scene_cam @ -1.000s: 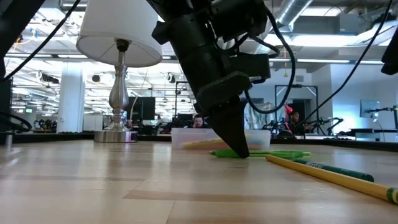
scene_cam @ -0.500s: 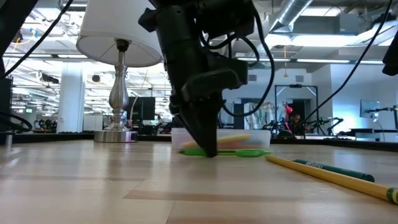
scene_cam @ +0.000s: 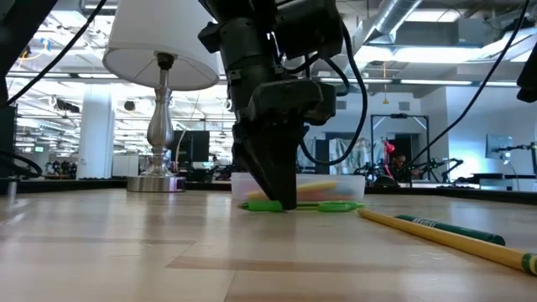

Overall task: Pick & place school supplies into a supply box
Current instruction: Put the light green pen into the pink supply box

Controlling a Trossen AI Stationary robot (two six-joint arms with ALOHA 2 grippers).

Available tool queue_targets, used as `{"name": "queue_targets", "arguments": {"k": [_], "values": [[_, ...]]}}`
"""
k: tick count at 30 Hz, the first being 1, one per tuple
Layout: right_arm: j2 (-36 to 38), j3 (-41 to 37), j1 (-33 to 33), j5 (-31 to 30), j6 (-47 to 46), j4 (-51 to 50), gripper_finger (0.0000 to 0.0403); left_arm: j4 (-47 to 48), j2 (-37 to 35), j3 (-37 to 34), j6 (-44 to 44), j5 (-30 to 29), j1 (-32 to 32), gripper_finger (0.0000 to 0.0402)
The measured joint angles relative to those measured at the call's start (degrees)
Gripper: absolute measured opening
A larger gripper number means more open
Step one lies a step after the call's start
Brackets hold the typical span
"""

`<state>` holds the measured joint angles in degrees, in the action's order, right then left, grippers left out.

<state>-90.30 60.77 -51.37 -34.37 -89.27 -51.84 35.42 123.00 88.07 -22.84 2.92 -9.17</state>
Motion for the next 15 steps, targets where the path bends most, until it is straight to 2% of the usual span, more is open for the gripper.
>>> {"name": "queue_targets", "arguments": {"k": [15], "values": [[0.0,0.0,-0.3,0.0,-1.3,0.2,0.0117,-2.7,0.0,0.1,-0.9,-6.0,0.2,0.0122]]}}
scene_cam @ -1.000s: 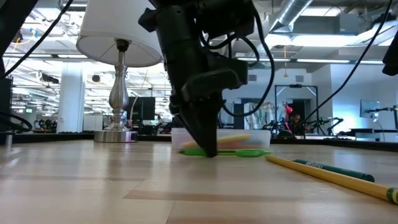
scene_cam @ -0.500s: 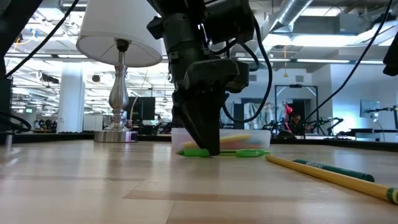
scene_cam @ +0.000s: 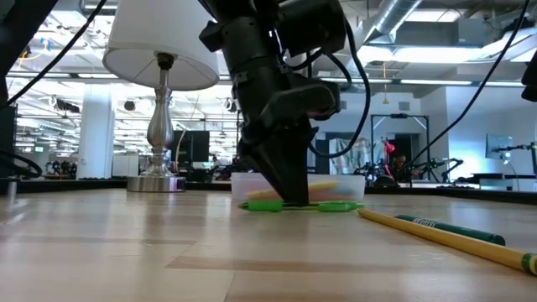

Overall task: Pick & place school supplies into a supply box
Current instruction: Put the light green pen into the pink supply box

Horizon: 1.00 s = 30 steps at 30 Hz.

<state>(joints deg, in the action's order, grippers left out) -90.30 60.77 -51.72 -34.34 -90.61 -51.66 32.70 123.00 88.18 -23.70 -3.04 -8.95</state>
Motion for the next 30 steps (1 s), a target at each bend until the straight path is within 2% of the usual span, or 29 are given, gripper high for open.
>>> {"name": "queue_targets", "arguments": {"k": [10,23,30], "values": [[0.0,0.0,0.0,0.0,0.1,0.0,0.0117,-0.7,0.0,0.0,0.2,-1.7,0.0,0.0122],[0.0,0.0,0.0,0.0,0.1,0.9,0.0117,-0.5,0.0,0.0,0.4,4.3,0.0,0.0122],[0.0,0.0,0.0,0.0,0.1,1.2,0.0117,2.7,-0.1,0.0,0.4,4.7,0.0,0.0122]]}}
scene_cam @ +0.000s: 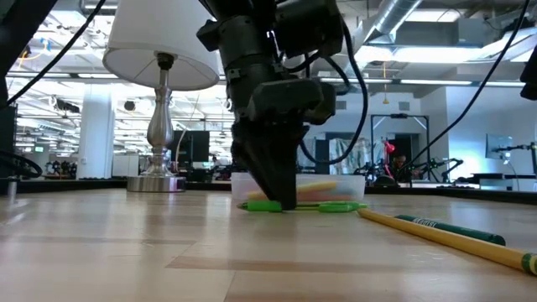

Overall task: Pick & place school supplies into a supply box
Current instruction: Put the light green pen into the pink supply box

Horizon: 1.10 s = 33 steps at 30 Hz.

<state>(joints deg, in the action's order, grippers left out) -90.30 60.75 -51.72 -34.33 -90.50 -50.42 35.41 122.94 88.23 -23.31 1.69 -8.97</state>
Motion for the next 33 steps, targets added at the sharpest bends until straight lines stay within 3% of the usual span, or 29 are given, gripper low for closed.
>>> {"name": "queue_targets", "arguments": {"k": [10,20,33], "values": [[0.0,0.0,0.0,0.0,0.0,0.3,0.0117,0.0,-0.3,-0.5,0.3,0.4,-0.6,0.0122],[0.0,0.0,0.0,0.0,0.0,0.3,0.0117,-8.9,-0.1,-0.3,6.2,0.3,-0.6,0.0122],[0.0,0.0,0.0,-0.1,0.5,0.1,0.0117,-11.1,0.0,-3.1,9.5,-2.1,-1.0,0.0122]]}}
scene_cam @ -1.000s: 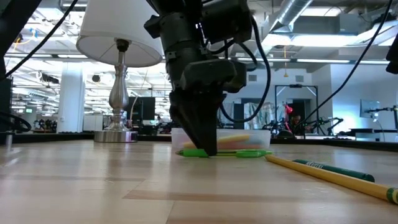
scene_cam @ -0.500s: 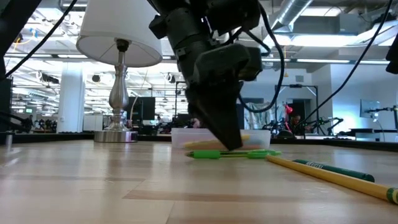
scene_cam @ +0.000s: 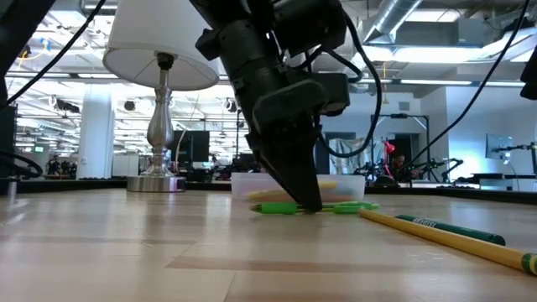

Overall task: Pick & place school supplies into a supply box
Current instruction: Put the light green pen into the pink supply box

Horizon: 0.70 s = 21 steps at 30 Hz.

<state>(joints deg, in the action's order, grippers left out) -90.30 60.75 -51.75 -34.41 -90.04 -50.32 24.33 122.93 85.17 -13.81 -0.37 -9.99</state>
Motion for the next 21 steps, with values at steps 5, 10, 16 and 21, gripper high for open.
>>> {"name": "queue_targets", "arguments": {"k": [5,10,16,21], "values": [[0.0,0.0,0.0,0.0,0.0,-0.2,0.0117,-0.4,0.6,-0.1,0.6,-1.7,-0.6,0.0122],[0.0,0.0,0.0,0.0,0.0,-0.2,0.0117,0.6,2.3,0.2,-2.2,-1.7,-0.8,0.0109],[0.0,0.0,0.0,0.0,0.0,-0.2,0.0117,2.3,2.6,0.2,-5.9,-4.9,-1.3,0.0067],[0.0,0.0,0.0,0.0,0.0,-0.2,0.0117,2.6,2.6,0.1,-7.9,-5.5,-1.3,0.0032]]}}
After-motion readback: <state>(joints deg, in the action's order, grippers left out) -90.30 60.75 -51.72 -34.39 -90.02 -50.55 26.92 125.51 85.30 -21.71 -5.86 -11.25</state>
